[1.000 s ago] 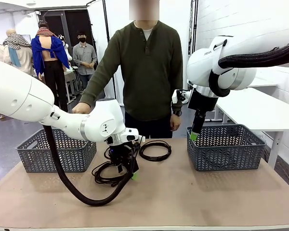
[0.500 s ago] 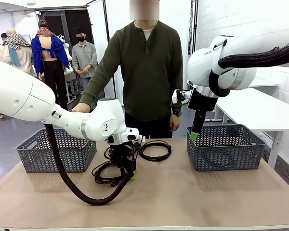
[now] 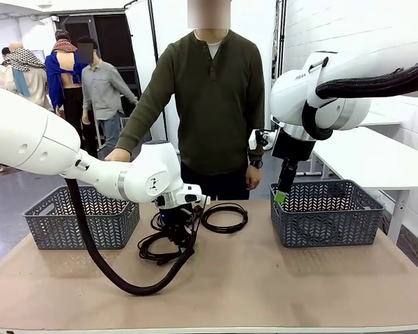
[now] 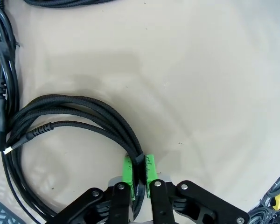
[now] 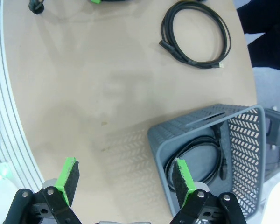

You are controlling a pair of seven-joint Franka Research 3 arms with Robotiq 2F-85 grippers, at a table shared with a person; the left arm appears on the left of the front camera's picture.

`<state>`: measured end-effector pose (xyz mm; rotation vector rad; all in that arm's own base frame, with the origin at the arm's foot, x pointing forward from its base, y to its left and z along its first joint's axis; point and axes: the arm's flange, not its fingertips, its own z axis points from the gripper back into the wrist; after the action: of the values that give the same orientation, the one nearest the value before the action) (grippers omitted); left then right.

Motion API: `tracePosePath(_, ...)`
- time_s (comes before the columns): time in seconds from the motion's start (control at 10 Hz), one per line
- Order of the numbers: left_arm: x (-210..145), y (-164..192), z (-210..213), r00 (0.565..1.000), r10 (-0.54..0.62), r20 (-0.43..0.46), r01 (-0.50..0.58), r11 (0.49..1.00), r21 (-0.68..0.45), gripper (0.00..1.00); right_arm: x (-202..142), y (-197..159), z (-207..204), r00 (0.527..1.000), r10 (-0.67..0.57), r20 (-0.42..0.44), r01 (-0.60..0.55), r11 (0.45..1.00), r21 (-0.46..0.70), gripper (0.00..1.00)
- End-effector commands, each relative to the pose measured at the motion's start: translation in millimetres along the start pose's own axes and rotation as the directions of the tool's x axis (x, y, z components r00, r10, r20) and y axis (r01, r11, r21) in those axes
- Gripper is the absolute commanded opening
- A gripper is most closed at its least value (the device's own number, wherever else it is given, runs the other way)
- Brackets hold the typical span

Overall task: Organize the cables according to human instructions.
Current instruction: Pick up a bundle of cables and place it in the basket indicated by the human.

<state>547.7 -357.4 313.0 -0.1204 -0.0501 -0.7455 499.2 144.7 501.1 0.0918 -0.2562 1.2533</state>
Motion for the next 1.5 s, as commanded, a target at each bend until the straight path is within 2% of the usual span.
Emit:
tracePosePath(0.0,4,-10,5,0.999,0.026,-0.02,-0.026,1.0,0.006,0.0,0,0,1,1.0,-0.004,-0.016,0.004,1.0,-0.005,1.0)
tracePosePath(0.2,-3,-21,19,0.999,0.048,-0.025,-0.048,0.999,-0.02,0.0,0,0,1,1.0,-0.004,-0.016,0.004,1.0,-0.005,1.0)
tracePosePath(0.3,-10,-31,31,0.997,0.032,-0.067,-0.033,0.999,-0.021,0.0,0,0,1,1.0,-0.004,-0.016,0.004,1.0,-0.005,1.0)
tracePosePath(0.6,-24,-50,80,0.984,-0.143,-0.103,0.154,0.982,0.11,0.0,0,0,1,1.0,-0.004,-0.016,0.004,1.0,-0.005,1.0)
tracePosePath(0.8,-36,-53,119,0.946,-0.288,-0.15,0.307,0.944,0.119,0.0,0,0,1,1.0,-0.004,-0.016,0.004,1.0,-0.005,1.0)
tracePosePath(0.9,-44,-50,142,0.907,-0.379,-0.183,0.402,0.91,0.105,0.0,0,0,1,1.0,-0.004,-0.016,0.004,1.0,-0.005,1.0)
tracePosePath(1.4,-81,2,216,0.792,-0.582,-0.184,0.603,0.794,0.084,0.0,0,0,1,1.0,-0.004,-0.016,0.004,1.0,-0.005,1.0)
